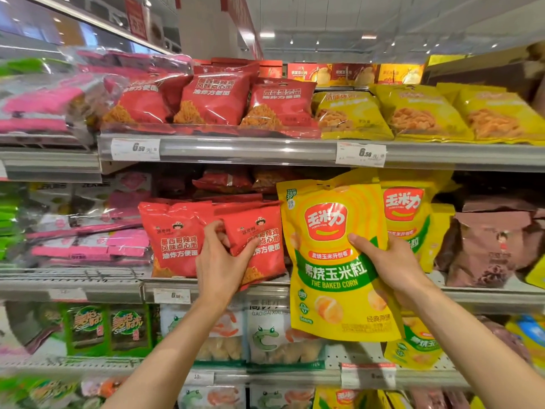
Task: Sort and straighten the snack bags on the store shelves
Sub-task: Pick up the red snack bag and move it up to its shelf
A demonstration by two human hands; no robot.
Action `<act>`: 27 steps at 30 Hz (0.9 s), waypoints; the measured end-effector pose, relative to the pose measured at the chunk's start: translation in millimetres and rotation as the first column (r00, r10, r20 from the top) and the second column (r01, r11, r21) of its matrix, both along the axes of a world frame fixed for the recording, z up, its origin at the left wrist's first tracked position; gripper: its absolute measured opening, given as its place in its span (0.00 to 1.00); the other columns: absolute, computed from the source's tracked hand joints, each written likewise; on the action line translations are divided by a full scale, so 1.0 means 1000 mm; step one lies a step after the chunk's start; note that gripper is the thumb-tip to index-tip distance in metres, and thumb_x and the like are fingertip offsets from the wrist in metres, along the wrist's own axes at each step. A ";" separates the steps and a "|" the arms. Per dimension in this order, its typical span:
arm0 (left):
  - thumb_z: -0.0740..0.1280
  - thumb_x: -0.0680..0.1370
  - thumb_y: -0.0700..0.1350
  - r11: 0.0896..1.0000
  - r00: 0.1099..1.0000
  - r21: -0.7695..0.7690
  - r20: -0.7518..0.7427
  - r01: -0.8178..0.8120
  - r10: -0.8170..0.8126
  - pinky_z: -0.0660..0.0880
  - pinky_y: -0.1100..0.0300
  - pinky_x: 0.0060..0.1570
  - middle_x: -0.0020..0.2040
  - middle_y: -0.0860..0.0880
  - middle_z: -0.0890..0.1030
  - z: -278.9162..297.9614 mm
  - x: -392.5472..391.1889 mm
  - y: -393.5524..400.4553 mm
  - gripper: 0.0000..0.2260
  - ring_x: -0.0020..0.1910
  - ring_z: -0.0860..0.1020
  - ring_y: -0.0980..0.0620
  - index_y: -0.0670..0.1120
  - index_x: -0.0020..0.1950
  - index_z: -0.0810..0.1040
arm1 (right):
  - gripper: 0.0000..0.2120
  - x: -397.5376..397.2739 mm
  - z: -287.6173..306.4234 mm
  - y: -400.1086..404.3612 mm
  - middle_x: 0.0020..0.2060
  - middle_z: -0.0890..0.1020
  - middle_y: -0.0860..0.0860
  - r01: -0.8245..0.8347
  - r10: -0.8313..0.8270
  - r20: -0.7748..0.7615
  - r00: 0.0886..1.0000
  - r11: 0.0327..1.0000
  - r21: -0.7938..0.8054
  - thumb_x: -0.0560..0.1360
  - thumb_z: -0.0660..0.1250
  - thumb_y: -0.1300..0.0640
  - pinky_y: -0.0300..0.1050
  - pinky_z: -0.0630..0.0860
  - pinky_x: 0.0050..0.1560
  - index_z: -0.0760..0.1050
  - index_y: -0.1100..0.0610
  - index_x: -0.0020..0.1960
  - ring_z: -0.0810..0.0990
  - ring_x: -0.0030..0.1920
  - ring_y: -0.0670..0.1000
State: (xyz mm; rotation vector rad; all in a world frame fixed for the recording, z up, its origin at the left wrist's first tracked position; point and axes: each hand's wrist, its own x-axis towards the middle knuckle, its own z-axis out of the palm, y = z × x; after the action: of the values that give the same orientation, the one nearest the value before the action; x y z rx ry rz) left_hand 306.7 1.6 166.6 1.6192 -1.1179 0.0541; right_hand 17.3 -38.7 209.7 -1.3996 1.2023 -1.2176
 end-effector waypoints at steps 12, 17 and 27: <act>0.76 0.74 0.58 0.990 0.984 0.090 0.132 0.107 -0.118 0.66 0.54 0.38 0.45 0.49 0.76 -0.004 -0.032 -0.032 0.27 0.42 0.77 0.45 0.45 0.61 0.68 | 0.09 -0.027 -0.001 0.000 0.49 0.87 0.47 0.075 -0.074 0.093 0.993 0.997 -0.015 0.77 0.73 0.50 0.52 0.82 0.54 0.80 0.48 0.56 0.86 0.50 0.50; 0.74 0.75 0.62 0.972 0.988 0.220 0.110 0.083 -0.109 0.78 0.43 0.52 0.59 0.42 0.80 -0.004 -0.038 -0.041 0.34 0.54 0.81 0.36 0.41 0.68 0.68 | 0.16 -0.031 -0.006 -0.004 0.55 0.87 0.51 0.130 -0.128 0.088 0.988 0.991 -0.012 0.75 0.75 0.46 0.61 0.79 0.63 0.81 0.50 0.60 0.86 0.55 0.55; 0.72 0.78 0.59 0.948 0.971 0.249 0.086 0.196 -0.224 0.76 0.52 0.48 0.49 0.52 0.81 0.000 -0.023 -0.026 0.18 0.47 0.80 0.50 0.48 0.59 0.76 | 0.13 -0.030 -0.011 0.002 0.54 0.87 0.49 0.135 -0.131 0.209 0.969 0.991 -0.003 0.77 0.74 0.51 0.55 0.80 0.60 0.79 0.50 0.61 0.86 0.54 0.53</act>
State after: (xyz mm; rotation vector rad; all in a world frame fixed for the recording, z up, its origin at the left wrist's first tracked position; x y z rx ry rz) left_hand 283.5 -24.1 166.5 1.7147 -1.4246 -0.1355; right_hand -12.6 -36.7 198.3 -1.1852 1.1553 -1.4333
